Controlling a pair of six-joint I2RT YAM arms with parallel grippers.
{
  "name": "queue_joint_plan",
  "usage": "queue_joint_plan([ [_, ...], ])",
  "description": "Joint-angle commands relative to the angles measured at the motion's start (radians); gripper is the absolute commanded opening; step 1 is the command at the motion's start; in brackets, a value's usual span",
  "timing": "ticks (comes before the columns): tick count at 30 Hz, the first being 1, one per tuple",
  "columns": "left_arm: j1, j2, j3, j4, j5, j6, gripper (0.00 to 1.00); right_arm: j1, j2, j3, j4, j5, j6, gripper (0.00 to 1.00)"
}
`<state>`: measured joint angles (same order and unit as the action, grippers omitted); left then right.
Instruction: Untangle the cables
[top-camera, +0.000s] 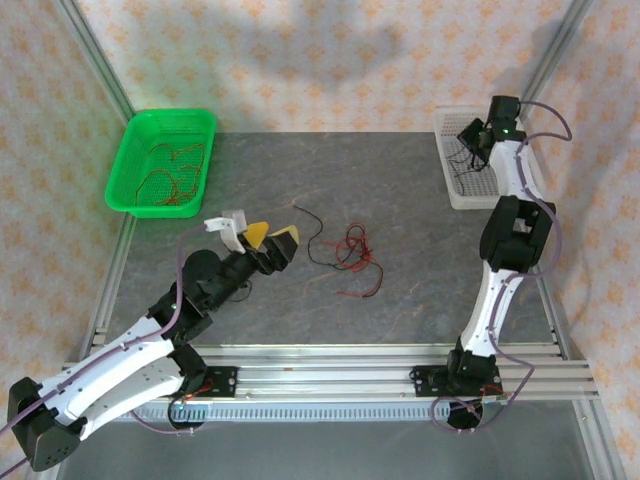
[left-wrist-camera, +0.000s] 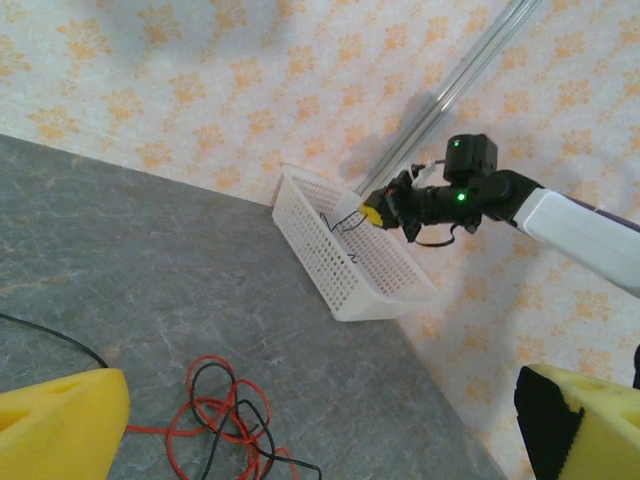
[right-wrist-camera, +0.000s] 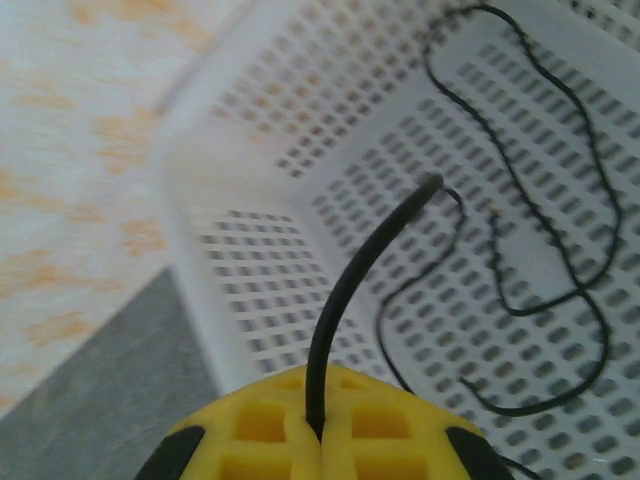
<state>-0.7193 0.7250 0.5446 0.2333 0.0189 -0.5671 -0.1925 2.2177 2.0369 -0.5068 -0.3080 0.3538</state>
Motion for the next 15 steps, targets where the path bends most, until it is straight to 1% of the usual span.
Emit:
queue_joint_plan([
  [1,0.003,-0.013,0.034,-0.037,-0.019,0.022,0.99,-0.001,0.053,0.037,-0.104,0.140,-0.031,0.00],
  [3,0.003,-0.010,0.035,-0.037,-0.019,0.018,0.99,0.000,0.060,0.018,-0.110,0.184,-0.037,0.00],
  [5,0.003,-0.005,0.037,-0.036,-0.015,0.013,0.99,0.000,0.062,-0.002,-0.108,0.214,-0.042,0.05],
  [9,0.003,0.012,0.052,-0.051,-0.017,0.011,0.99,0.000,0.066,-0.011,-0.105,0.220,-0.055,0.21],
  [15,0.004,0.048,0.082,-0.095,-0.034,0.004,0.99,0.002,0.064,0.043,-0.144,0.261,-0.066,0.43],
])
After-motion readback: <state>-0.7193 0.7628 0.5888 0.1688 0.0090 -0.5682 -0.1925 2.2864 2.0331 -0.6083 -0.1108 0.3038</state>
